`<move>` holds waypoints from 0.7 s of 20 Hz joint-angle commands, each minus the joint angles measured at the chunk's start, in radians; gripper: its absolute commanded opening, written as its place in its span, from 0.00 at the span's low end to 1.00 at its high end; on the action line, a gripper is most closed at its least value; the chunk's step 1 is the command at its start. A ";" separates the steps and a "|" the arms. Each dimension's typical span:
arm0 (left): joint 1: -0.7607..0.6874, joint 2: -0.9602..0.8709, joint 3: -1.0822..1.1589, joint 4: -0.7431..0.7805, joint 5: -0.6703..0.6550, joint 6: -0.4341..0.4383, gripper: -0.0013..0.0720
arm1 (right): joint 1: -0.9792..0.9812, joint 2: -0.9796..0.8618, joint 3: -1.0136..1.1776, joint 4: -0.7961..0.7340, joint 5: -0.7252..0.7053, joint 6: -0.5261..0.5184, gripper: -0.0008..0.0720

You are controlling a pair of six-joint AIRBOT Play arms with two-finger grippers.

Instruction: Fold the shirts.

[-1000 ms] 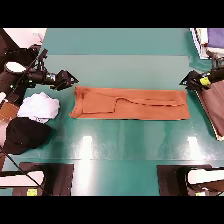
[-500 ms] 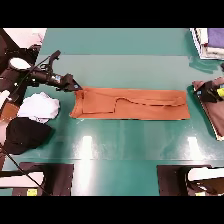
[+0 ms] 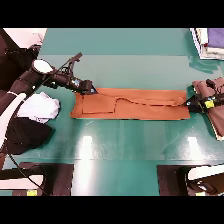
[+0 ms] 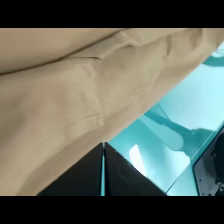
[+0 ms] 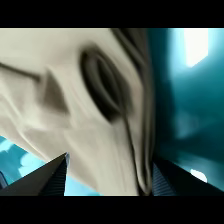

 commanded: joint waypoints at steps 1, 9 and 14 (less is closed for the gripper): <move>-0.058 -0.001 0.000 0.010 0.027 -0.018 0.05 | 0.021 -0.019 -0.009 0.042 -0.052 -0.034 0.70; -0.184 -0.153 0.143 0.011 0.090 -0.083 0.05 | 0.072 0.055 -0.008 0.051 -0.035 -0.046 0.03; -0.288 -0.378 0.375 0.011 0.074 -0.121 0.05 | 0.160 0.236 0.102 0.052 0.034 0.067 0.03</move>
